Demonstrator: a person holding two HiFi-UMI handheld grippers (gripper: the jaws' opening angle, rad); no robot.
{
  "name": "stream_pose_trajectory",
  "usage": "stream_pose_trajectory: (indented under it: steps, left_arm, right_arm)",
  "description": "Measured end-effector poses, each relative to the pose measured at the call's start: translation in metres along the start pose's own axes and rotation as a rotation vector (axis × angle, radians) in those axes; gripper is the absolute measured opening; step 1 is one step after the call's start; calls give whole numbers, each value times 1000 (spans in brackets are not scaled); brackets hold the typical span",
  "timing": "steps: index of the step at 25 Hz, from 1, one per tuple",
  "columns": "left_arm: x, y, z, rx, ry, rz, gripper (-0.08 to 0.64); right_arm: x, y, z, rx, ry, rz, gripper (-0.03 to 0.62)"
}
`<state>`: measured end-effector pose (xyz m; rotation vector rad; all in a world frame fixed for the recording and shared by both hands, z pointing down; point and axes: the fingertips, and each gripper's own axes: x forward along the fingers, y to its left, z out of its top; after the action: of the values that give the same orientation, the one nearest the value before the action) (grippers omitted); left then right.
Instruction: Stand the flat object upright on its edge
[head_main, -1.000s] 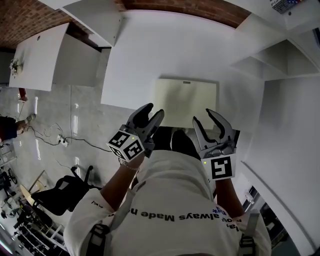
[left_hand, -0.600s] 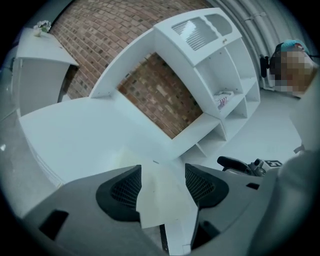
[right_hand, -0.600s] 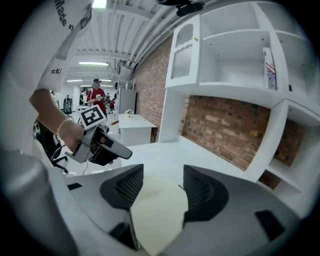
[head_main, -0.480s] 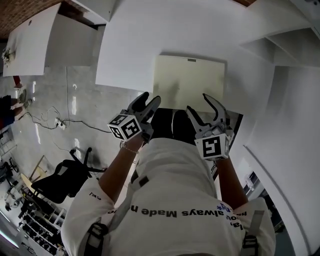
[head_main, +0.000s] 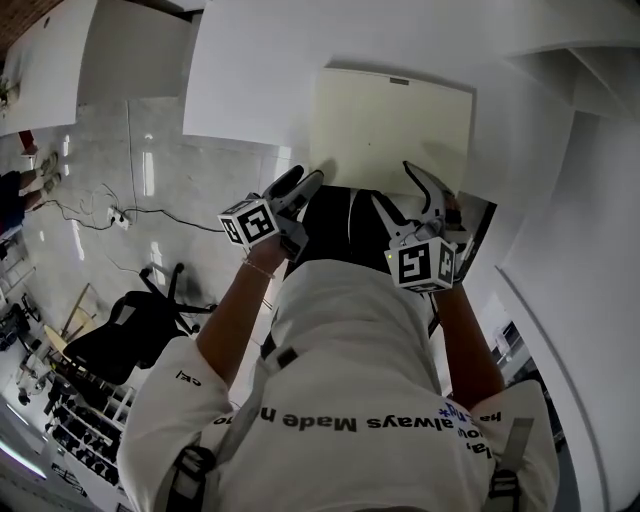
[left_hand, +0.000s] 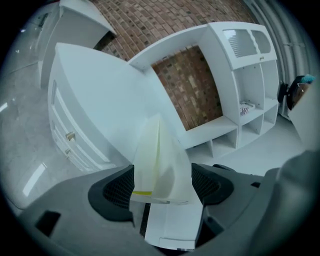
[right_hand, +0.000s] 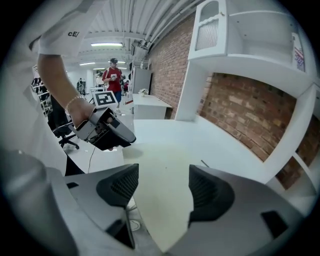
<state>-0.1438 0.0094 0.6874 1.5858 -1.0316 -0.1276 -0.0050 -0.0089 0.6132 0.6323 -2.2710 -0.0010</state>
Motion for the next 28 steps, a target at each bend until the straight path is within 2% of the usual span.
stream_pose_trajectory:
  steps: [6, 11, 16, 21, 25, 28]
  left_arm:
    - [9, 22, -23, -126, 29, -74, 342]
    - [19, 22, -30, -191, 39, -131, 342]
    - [19, 25, -29, -191, 32, -131, 341]
    - [18, 28, -30, -211, 34, -112, 307]
    - [14, 23, -28, -201, 25, -105, 295]
    - [13, 17, -21, -173, 11, -110, 289]
  right_arm:
    - [19, 18, -20, -33, 50, 40, 278]
    - [34, 28, -37, -72, 92, 56, 282]
    - [40, 33, -45, -109, 86, 53, 282]
    - [39, 34, -46, -118, 76, 70, 282]
    - [39, 41, -51, -138, 102, 90, 282]
    - [38, 41, -53, -144, 109, 72, 282]
